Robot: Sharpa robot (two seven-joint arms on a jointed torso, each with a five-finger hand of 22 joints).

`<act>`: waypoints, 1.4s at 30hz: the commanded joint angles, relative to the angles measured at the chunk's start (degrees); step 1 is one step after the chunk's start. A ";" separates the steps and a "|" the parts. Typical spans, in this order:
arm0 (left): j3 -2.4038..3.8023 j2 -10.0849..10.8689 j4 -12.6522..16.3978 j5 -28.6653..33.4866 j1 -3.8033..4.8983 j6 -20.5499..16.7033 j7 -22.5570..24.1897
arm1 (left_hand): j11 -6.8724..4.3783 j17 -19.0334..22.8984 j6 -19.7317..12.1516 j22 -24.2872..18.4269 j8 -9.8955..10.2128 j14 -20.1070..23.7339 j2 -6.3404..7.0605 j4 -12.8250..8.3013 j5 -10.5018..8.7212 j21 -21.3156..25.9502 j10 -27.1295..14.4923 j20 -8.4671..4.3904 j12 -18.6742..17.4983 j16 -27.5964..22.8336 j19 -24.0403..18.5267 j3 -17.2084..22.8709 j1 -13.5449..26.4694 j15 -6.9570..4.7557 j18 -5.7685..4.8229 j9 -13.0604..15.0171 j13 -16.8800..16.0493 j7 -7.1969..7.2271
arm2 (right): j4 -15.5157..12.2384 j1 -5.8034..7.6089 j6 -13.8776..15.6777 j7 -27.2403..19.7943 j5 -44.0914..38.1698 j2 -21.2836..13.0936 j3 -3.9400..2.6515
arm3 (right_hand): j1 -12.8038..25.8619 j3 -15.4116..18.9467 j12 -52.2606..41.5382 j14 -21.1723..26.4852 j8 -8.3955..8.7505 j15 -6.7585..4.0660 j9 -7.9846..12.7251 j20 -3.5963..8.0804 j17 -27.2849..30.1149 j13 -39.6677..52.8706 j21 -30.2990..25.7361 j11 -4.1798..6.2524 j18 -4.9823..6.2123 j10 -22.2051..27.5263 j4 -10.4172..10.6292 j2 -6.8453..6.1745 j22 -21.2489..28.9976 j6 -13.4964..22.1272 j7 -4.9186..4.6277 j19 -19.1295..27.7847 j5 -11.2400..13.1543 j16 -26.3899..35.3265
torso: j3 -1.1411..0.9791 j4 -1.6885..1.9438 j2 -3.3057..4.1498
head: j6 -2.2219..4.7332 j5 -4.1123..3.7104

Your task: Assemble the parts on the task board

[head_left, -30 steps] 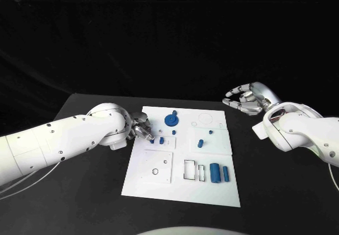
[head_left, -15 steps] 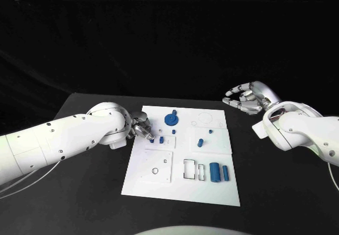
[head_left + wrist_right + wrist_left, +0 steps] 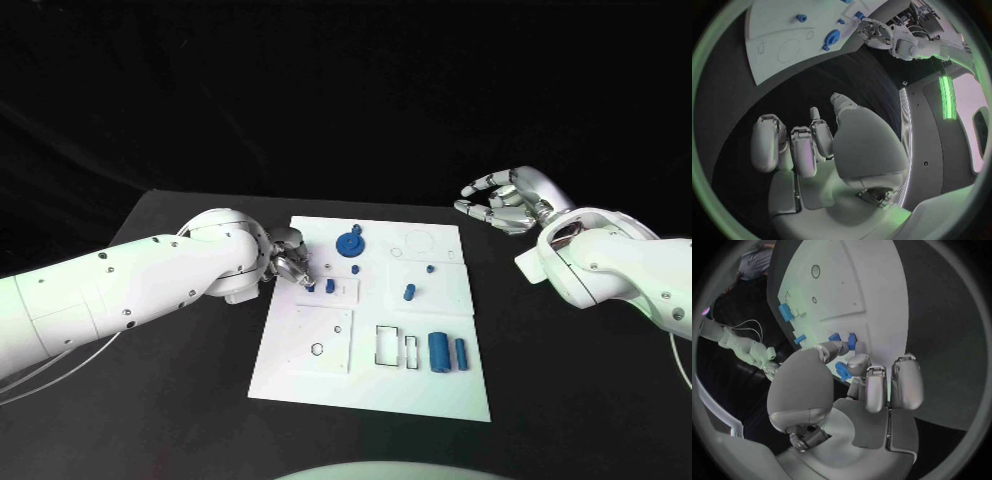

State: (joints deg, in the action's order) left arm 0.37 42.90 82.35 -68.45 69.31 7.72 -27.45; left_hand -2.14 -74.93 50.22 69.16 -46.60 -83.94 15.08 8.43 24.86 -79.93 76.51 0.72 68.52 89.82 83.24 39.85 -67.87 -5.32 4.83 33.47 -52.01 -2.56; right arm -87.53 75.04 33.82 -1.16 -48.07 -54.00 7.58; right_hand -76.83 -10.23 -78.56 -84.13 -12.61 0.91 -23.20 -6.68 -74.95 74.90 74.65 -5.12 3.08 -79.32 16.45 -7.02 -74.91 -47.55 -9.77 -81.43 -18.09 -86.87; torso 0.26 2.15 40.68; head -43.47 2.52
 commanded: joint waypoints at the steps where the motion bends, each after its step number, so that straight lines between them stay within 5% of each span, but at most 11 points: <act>1: -0.31 -0.22 0.01 -2.29 -0.39 0.50 -0.30 | -0.08 -15.07 0.84 -0.01 -0.24 -6.06 -0.33 -7.27 0.55 -0.16 0.62 -0.07 0.45 0.18 0.24 7.11 -1.09 -0.24 -0.78 0.51 -0.30 0.28 | -0.04 -0.03 0.01 -0.56 -0.16 0.05 0.00 | 0.44 -0.22 0.19 -3.76 -0.31 -0.38 0.04 0.12 -6.13 1.92 -0.20 0.35 0.73 0.07 -0.03 0.14 -5.37 -0.23 0.11 0.34 -0.09 0.26 | 0.01 -0.02 -0.01 | -0.07 0.06; 15: -0.34 -0.11 0.59 -2.08 -0.40 1.23 -0.35 | -0.07 -15.07 1.43 -0.06 -0.01 -6.06 0.09 -7.33 2.11 -0.14 1.11 -0.05 0.88 0.18 0.24 7.29 -0.86 -0.22 -0.77 0.73 -1.18 0.28 | -0.02 -0.04 0.03 -0.59 -0.15 0.04 0.00 | 0.44 -0.22 0.19 -3.76 -0.31 -0.38 0.04 0.12 -6.13 1.92 -0.20 0.35 0.73 0.07 -0.03 0.14 -5.37 -0.23 0.11 0.34 -0.09 0.26 | -0.03 0.02 -0.02 | -0.13 0.02; 42: -0.38 -0.20 -0.31 1.40 -0.40 1.59 -0.36 | -1.10 -15.07 2.95 0.01 1.45 -6.06 -0.55 -1.15 1.29 0.01 1.95 -0.73 1.66 0.18 0.29 0.19 4.03 -1.03 -0.77 1.69 -3.40 1.83 | -0.11 -0.04 0.31 -0.56 -0.15 -0.19 0.00 | 0.61 -0.36 0.22 -3.74 -0.36 -0.39 0.06 0.14 -6.04 1.88 -0.30 0.35 0.75 0.10 -0.04 0.17 -5.34 -0.19 0.11 0.36 -0.19 0.31 | -0.02 0.01 0.02 | -0.13 0.01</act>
State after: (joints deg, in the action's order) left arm 0.27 42.97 82.02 -67.83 69.29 7.84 -27.56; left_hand -3.14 -74.92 51.25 69.15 -45.33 -84.15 14.61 8.03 26.37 -79.92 78.37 0.31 70.05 89.81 83.64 39.46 -64.50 -5.94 4.83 35.13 -55.36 -2.15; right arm -87.56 75.03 34.06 -1.26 -47.99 -54.17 7.58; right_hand -76.83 -10.22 -78.56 -84.13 -12.61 0.91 -23.20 -6.68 -74.92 74.95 74.65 -5.12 3.07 -79.33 16.45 -7.02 -74.93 -47.55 -9.77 -81.43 -18.09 -86.87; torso 0.21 2.13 40.67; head -43.55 2.55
